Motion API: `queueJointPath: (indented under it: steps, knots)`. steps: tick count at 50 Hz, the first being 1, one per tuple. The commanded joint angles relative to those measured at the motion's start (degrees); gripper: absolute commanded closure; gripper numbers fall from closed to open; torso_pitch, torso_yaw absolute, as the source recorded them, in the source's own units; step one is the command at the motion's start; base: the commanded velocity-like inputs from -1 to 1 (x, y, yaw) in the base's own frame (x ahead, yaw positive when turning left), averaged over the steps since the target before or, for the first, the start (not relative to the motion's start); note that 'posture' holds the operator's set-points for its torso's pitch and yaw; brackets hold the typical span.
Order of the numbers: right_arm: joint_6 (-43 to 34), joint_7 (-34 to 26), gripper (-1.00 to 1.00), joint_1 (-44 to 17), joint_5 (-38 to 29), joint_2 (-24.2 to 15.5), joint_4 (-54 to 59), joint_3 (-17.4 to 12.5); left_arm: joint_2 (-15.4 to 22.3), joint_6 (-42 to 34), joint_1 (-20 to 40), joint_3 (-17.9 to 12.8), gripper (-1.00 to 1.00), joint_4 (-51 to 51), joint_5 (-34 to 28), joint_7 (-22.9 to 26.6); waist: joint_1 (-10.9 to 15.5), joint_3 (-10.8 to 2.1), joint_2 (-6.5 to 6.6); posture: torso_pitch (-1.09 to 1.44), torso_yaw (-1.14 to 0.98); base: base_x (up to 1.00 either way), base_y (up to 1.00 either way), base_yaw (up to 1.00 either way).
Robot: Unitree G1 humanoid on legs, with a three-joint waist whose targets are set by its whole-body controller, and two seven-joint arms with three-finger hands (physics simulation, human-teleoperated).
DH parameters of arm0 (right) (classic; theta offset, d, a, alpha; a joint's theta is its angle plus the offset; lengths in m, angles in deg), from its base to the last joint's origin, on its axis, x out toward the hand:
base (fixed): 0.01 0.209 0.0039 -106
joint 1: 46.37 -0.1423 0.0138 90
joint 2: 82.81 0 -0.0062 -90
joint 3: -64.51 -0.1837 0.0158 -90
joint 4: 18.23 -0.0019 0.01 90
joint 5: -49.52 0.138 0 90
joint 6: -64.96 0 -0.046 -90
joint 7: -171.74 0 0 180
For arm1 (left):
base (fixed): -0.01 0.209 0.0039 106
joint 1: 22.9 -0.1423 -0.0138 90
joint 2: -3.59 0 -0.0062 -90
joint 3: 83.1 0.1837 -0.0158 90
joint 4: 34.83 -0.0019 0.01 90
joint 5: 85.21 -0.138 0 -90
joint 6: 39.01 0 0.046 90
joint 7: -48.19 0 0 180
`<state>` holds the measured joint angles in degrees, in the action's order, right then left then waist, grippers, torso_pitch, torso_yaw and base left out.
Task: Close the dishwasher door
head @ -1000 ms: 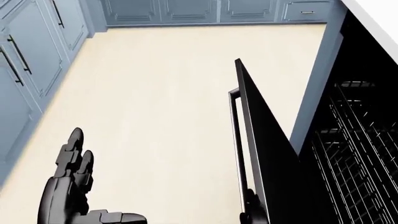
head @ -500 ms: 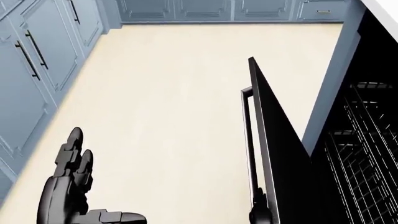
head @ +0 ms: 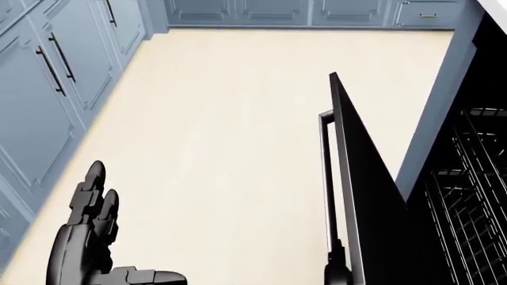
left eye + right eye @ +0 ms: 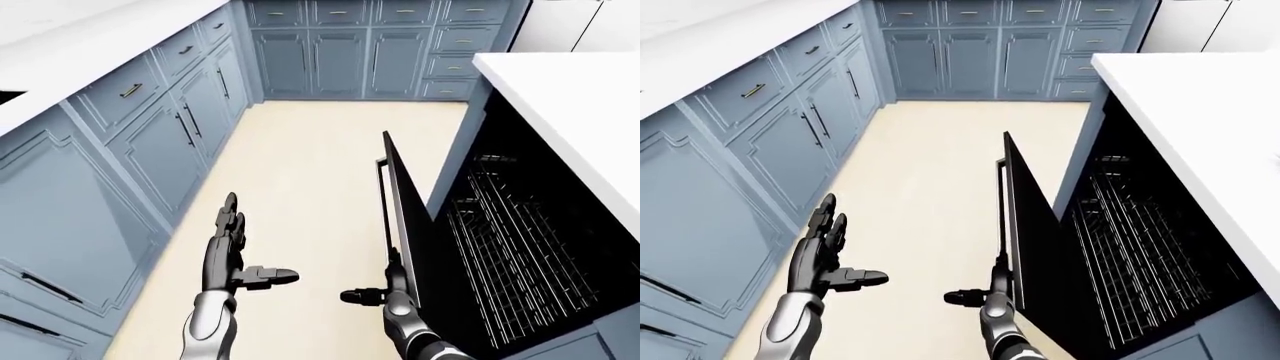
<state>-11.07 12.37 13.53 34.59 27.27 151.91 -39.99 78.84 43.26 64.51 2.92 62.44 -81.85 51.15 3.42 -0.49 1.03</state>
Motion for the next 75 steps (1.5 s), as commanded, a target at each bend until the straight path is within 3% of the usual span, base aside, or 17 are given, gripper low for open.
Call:
queueJointPath:
  steps: [1,53,75]
  knots:
    - [-1.92,6.45,-1.0,0.03,1.07,-3.44,-0.75,-1.61,0.2,1.62,0.96,-0.18,-1.0,2.6,0.17,0.02,-0.84,-0.58,-0.23,0.0,0.0,0.0,0.0,0.0]
    - [-1.05,18.58,-1.0,0.21,0.17,-5.08,-0.8,-1.32,0.15,1.4,0.83,-0.09,-1.0,2.95,0.23,0.14,-1.14,-0.31,-0.22,0.0,0.0,0.0,0.0,0.0]
    - [-1.53,21.73,-1.0,0.46,0.0,-5.64,-0.82,-1.08,0.14,1.06,0.63,-0.16,-1.0,3.67,0.32,0.09,-0.57,-0.29,-0.99,0.0,0.0,0.0,0.0,0.0]
